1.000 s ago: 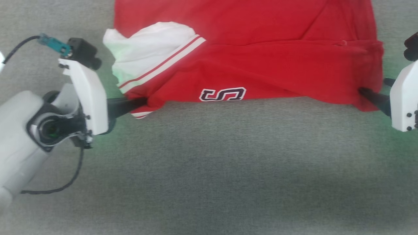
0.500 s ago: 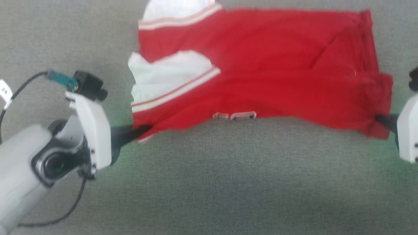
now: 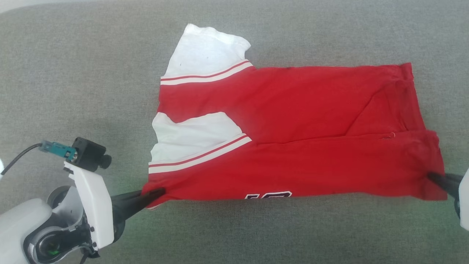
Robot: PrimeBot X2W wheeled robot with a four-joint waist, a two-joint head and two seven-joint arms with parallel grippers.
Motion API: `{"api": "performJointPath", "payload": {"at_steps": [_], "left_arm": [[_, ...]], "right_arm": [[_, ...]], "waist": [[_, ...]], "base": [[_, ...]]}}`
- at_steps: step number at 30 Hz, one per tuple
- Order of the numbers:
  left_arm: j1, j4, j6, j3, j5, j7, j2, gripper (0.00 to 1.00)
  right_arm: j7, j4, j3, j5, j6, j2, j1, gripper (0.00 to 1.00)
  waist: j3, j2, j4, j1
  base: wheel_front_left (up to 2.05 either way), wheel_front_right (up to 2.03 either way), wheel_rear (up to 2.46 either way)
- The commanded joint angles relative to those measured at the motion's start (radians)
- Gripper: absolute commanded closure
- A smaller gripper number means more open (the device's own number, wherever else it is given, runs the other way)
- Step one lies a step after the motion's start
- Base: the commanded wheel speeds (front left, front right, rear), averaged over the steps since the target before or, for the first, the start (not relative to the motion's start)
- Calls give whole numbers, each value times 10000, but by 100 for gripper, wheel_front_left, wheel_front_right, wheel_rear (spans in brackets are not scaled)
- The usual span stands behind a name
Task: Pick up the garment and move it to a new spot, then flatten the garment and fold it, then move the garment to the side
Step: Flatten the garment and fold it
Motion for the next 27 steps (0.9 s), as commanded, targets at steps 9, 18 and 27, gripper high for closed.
{"api": "performJointPath", "payload": {"at_steps": [9,18,27], "left_arm": [[405,520,-5,611,258,-1724,138,0],[109,2100,923,2121,1196,-4873,-268,0],[-2223,4292,1025,2411,2370,-4344,-845,0]], "right_arm": [[-2421,-216,-395,-580,1,628,-262,0],[-6782,247,796,-1643,-1,1391,-1339,0],[-9613,898,1244,-2651,-1,2514,-2171,0]], "waist": [[-88,0,-156,0],[268,0,-778,0],[863,0,-1717,0]], "base": [[0,0,0],[0,0,0],[0,0,0]]}}
